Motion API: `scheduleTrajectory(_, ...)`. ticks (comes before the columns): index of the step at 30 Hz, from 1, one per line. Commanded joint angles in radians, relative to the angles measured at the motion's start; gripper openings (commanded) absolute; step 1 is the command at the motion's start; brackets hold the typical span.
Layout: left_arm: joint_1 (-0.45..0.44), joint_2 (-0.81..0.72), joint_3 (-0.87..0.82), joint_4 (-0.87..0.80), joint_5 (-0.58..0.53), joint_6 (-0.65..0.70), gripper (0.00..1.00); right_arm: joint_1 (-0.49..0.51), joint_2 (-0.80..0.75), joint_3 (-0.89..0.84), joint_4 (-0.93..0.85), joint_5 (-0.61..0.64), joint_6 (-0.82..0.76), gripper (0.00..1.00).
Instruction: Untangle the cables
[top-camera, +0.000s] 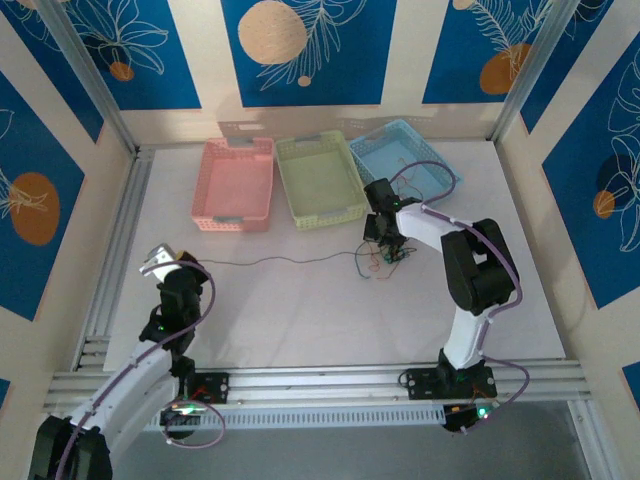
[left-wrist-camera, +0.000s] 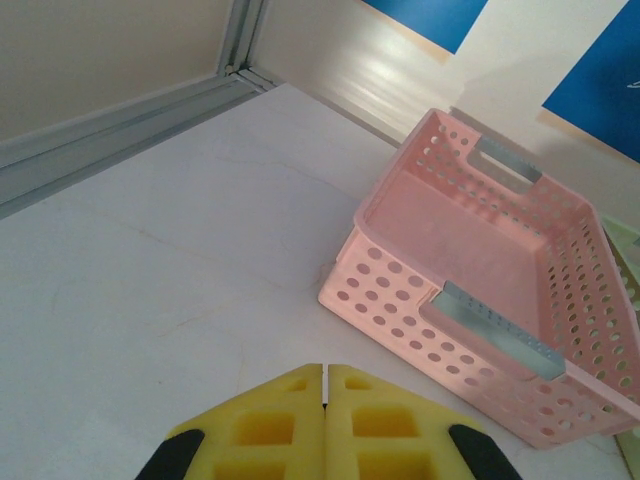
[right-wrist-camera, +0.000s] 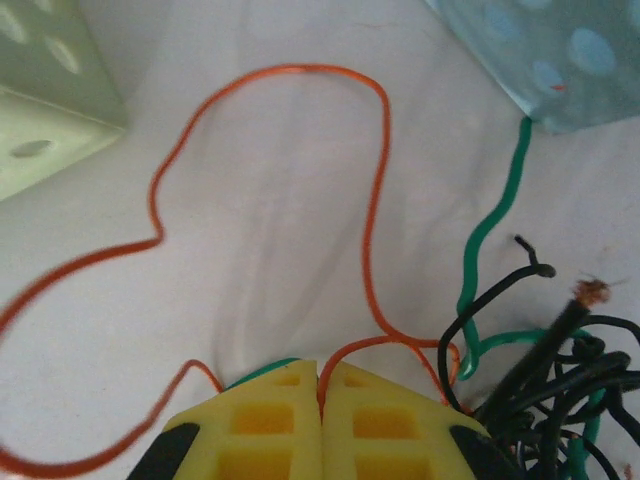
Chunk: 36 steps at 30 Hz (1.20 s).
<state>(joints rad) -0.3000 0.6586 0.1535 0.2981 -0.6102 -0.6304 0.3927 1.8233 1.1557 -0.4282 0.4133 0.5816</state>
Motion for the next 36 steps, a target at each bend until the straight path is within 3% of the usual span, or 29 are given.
scheduleTrajectory(1, 0.018, 0.003, -0.008, 0.019, 0.002, -0.006, 0.0, 0.04, -0.106, -0.077, 0.111, -0.071, -0.059, 0.0)
scheduleTrajectory(5, 0.025, 0.0, -0.008, 0.004, -0.023, -0.019, 0.0, 0.037, -0.285, -0.251, 0.356, -0.207, -0.086, 0.0)
scheduleTrajectory(10, 0.052, -0.031, -0.008, -0.04, -0.022, -0.036, 0.0, -0.043, -0.445, -0.428, 0.53, -0.25, -0.005, 0.0)
scheduleTrajectory(18, 0.071, -0.234, 0.095, -0.297, -0.062, 0.037, 0.0, -0.175, -0.454, -0.45, 0.428, -0.173, 0.153, 0.0)
scheduleTrajectory(23, 0.081, -0.381, 0.222, -0.458, -0.148, 0.189, 0.0, -0.251, -0.467, -0.485, 0.407, -0.168, 0.245, 0.0)
scheduleTrajectory(29, 0.082, -0.398, 0.322, -0.549, -0.139, 0.194, 0.0, -0.35, -0.468, -0.535, 0.408, -0.209, 0.351, 0.0)
scheduleTrajectory(36, 0.082, -0.396, 0.424, -0.609, -0.18, 0.232, 0.0, -0.429, -0.497, -0.61, 0.389, -0.125, 0.5, 0.0)
